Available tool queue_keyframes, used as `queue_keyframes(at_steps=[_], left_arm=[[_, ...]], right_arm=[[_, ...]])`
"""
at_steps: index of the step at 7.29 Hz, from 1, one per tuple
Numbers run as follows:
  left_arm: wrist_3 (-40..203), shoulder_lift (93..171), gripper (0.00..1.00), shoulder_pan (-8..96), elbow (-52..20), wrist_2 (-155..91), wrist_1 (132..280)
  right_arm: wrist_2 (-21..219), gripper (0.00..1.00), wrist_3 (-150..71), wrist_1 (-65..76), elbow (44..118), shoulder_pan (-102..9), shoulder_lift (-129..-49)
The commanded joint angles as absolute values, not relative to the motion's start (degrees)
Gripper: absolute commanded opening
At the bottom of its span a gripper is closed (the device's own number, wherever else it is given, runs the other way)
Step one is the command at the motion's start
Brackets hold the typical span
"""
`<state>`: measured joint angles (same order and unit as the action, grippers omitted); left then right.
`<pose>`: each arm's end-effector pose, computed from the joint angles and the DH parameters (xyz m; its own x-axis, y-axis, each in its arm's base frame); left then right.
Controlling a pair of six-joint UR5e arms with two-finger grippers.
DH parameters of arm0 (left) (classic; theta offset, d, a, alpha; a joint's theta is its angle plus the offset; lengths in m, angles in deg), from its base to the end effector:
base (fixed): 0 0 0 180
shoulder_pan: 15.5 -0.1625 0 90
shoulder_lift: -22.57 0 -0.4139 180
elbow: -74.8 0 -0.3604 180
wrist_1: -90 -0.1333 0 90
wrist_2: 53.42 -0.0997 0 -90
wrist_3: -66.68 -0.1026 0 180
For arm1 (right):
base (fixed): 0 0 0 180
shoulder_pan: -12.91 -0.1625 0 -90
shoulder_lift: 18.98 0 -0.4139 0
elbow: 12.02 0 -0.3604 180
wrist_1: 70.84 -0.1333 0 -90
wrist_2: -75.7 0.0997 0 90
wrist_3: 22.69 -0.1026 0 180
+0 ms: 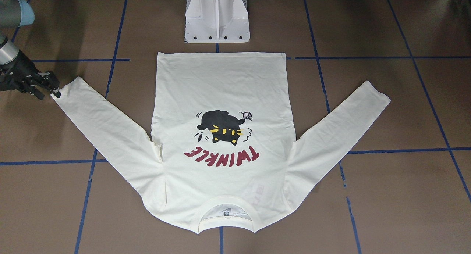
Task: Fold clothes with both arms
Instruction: 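Lower the right gripper to the cuff of the sleeve nearest it and grasp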
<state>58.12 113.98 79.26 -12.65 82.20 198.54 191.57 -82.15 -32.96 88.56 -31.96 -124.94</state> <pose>-0.1002 -0.4805 0.6221 0.7186 0.2948 -0.6299 -0.0281 0.9173 0.3972 -0.2072 -0.3312 0.5849 0.6264 -0.0215 0.7792 -0.1060 0.9880 0.1125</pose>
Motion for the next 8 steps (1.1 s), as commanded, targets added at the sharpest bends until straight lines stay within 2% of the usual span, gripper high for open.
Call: queue_keyframes(at_steps=[1, 4, 6, 7, 8], left_arm=[[58.06, 113.98, 1.00, 79.25, -12.65, 82.20, 198.54], [58.06, 113.98, 1.00, 79.34, -12.47, 82.20, 198.54], [58.06, 113.89, 1.00, 79.34, -12.47, 82.20, 198.54], [57.98, 113.89, 1.00, 79.34, -12.47, 82.20, 198.54], [57.97, 113.89, 1.00, 79.34, -12.56, 82.20, 198.54]], right_arm=[[191.28, 0.61, -82.28, -32.87, 88.18, -31.04, -125.41], [189.96, 0.58, -82.28, -32.87, 87.30, -30.07, -125.68], [189.87, 0.52, -82.28, -32.87, 87.03, -29.89, -125.68], [189.96, 0.33, -82.62, -33.05, 87.03, -29.81, -125.68], [189.78, 0.00, -86.98, -33.05, 87.21, -29.54, -125.42]])
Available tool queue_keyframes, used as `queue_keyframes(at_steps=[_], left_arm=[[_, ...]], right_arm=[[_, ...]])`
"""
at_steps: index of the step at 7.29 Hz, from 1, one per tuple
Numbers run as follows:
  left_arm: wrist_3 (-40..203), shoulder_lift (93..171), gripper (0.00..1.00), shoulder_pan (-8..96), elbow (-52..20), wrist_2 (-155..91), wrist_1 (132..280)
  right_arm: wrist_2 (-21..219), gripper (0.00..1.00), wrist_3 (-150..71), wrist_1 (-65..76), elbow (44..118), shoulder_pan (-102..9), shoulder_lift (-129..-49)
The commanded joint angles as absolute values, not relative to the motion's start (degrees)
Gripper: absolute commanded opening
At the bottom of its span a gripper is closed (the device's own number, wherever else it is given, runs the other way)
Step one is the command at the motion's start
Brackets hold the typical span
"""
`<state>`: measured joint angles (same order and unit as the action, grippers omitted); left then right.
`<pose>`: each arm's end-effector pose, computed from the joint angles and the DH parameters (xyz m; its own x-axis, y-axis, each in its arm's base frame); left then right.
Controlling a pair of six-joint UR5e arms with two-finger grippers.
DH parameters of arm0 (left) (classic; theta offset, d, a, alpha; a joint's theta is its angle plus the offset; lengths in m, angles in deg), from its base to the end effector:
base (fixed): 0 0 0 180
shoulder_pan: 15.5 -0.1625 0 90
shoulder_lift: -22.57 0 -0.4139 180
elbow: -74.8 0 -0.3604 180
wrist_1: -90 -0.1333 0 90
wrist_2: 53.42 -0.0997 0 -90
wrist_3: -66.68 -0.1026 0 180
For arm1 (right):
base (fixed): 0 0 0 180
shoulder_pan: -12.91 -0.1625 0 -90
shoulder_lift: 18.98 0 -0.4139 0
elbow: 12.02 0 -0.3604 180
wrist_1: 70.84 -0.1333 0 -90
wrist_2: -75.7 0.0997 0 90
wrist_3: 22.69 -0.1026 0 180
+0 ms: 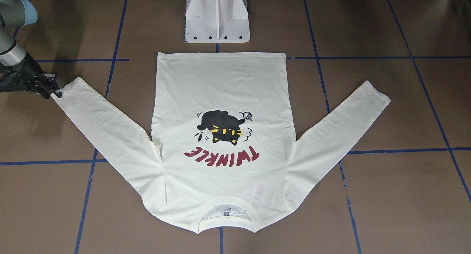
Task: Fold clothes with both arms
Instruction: 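Lower the right gripper to the cuff of the sleeve nearest it and grasp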
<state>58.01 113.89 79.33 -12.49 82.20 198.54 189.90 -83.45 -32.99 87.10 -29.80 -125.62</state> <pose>-0.1007 -0.4795 0.6242 0.7186 0.2929 -0.6307 -0.0282 0.9185 0.3945 -0.2140 -0.3217 0.6028 0.6551 -0.0016 0.7555 -0.0998 0.9911 0.0886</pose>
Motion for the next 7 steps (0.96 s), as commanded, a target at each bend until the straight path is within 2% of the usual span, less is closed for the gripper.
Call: queue_keyframes(at_steps=[1, 3, 4, 5, 7], left_arm=[[57.97, 113.71, 1.00, 79.34, -12.73, 82.20, 198.54], [57.97, 113.62, 1.00, 79.34, -12.82, 82.20, 198.54], [57.97, 113.62, 1.00, 79.34, -12.82, 82.20, 198.54], [58.06, 113.62, 1.00, 79.34, -12.74, 82.20, 198.54], [58.06, 113.62, 1.00, 79.34, -12.65, 82.20, 198.54]], right_arm=[[189.26, 0.00, -88.07, -33.14, 87.38, -29.28, -125.24], [189.08, 0.00, -87.99, -32.96, 89.48, -29.28, -124.98], [189.95, 0.00, -87.99, -30.87, 93.06, -29.45, -124.80], [191.35, 0.00, -87.99, -22.76, 97.36, -31.11, -123.15], [192.16, 0.00, -87.20, -3.70, 100.65, -35.85, -110.11]])
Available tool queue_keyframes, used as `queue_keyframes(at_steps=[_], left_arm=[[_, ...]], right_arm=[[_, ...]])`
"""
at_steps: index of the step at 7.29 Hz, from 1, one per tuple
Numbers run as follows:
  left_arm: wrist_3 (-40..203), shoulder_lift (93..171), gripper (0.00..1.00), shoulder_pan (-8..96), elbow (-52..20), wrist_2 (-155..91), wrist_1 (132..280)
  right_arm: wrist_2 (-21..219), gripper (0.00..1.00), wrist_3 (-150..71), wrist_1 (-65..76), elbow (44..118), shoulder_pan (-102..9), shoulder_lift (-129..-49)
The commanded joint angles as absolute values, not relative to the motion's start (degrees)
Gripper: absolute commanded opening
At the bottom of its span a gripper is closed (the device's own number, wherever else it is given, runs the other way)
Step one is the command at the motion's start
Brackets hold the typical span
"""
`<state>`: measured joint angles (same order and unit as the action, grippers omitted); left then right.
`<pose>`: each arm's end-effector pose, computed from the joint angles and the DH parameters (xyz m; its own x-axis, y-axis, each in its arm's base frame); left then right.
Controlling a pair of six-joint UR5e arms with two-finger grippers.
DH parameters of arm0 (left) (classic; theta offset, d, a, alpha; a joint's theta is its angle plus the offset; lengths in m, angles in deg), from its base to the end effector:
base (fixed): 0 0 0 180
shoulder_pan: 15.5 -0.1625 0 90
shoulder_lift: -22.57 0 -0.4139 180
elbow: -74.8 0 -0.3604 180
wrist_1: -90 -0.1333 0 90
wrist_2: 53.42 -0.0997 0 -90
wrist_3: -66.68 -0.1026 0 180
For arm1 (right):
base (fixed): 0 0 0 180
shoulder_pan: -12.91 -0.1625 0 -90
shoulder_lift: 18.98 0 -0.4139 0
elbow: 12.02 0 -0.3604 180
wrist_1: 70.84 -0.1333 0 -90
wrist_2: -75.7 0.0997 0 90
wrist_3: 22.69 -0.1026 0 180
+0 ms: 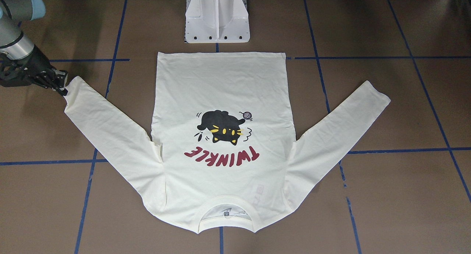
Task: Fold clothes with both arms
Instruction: 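Lift the sleeve with the right gripper and carry it across the shirt body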
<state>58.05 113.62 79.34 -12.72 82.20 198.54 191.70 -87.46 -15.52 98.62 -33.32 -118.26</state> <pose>-0.1006 -0.4775 0.6246 0.7187 0.2917 -0.6312 -0.0275 0.9190 0.3934 -0.2283 -0.3660 0.4922 0.6180 0.0913 0.7809 -0.1850 0.9822 0.0316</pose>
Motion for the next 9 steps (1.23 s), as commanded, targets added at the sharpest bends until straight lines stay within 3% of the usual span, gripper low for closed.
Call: queue_keyframes(at_steps=[1, 3, 5, 8, 9], left_arm=[[58.15, 113.62, 1.00, 79.34, -12.56, 82.20, 198.45], [58.24, 113.54, 1.00, 79.34, -12.47, 82.20, 198.37], [58.24, 113.54, 1.00, 79.34, -12.21, 82.20, 198.37], [58.33, 113.45, 1.00, 79.34, -12.03, 82.20, 197.93], [58.33, 113.10, 1.00, 79.42, -12.03, 82.20, 197.84]], right_arm=[[192.16, 0.00, -87.20, 7.10, 100.48, -37.09, -100.29], [189.02, 0.00, -86.76, 28.12, 97.69, -37.63, -78.41], [184.96, 0.00, -82.22, 28.39, 91.73, -37.28, -65.81], [173.85, 0.00, -80.61, 27.95, 66.91, -30.46, -39.89], [169.09, 0.00, -80.34, 22.81, 59.68, -26.42, -36.15]])
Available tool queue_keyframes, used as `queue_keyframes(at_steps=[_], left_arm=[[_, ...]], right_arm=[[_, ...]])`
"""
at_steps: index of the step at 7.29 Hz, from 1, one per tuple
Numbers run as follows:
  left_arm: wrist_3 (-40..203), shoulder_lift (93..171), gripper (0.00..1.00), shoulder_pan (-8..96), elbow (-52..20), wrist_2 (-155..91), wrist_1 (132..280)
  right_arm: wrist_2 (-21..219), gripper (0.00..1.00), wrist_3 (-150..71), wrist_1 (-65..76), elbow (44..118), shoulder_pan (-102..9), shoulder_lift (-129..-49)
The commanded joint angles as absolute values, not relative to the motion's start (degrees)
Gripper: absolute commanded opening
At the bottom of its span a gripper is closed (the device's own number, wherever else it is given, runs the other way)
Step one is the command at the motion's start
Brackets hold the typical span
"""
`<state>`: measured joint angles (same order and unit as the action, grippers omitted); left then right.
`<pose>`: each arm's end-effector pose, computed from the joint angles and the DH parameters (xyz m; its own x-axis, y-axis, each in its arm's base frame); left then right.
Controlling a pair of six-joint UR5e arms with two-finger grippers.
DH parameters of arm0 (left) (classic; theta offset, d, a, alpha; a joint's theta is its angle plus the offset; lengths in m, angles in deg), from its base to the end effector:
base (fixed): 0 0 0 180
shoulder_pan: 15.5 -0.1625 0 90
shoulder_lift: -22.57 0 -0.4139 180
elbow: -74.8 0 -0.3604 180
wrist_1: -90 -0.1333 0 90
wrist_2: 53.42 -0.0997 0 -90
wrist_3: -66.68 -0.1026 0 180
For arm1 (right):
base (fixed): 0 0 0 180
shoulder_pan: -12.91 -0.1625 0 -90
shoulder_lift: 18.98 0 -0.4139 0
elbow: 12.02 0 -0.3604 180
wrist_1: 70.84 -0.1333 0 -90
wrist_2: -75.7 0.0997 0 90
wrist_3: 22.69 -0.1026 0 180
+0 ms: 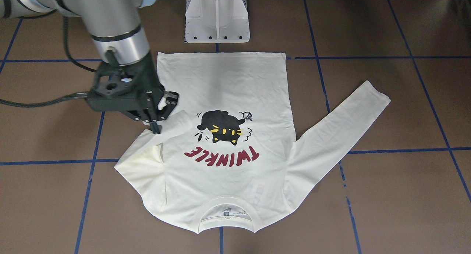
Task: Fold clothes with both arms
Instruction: 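Lift the sleeve with the right gripper and carry it across the shirt body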
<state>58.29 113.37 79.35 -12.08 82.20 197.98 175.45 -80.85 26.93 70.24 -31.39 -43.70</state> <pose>-0.1004 -0.4745 0.6331 0.7175 0.2717 -0.6414 -0.0235 0.9297 0.3675 -0.4279 -0.5795 0.0207 0.7070 -0.0365 0.7063 -0.2623 0.9139 0.3098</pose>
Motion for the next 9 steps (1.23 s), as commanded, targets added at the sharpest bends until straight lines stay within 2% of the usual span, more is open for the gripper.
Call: queue_keyframes(at_steps=[1, 3, 4, 5, 6, 9], left_arm=[[58.33, 112.31, 1.00, 79.42, -12.21, 82.29, 197.84], [58.33, 110.47, 1.00, 79.42, -12.56, 82.38, 198.19], [58.24, 109.68, 1.00, 79.42, -12.73, 82.38, 198.28], [58.24, 109.58, 1.00, 79.34, -12.74, 82.38, 198.36], [58.24, 109.67, 1.00, 79.34, -12.74, 82.38, 198.37], [60.42, 110.54, 1.00, 79.25, -13.00, 82.20, 198.45]], right_arm=[[165.21, 0.00, -80.60, 13.36, 53.35, -22.29, -35.77], [161.05, 0.00, -82.53, 7.39, 48.20, -17.17, -34.98], [161.04, 0.00, -85.76, 7.29, 44.10, -16.54, -31.32], [160.87, 0.73, -88.58, 6.16, 39.97, -16.10, -28.41], [160.61, 0.98, -90.00, 5.80, 37.92, -16.09, -26.64], [161.82, 0.99, -92.64, 5.71, 36.67, -17.93, -24.52]])
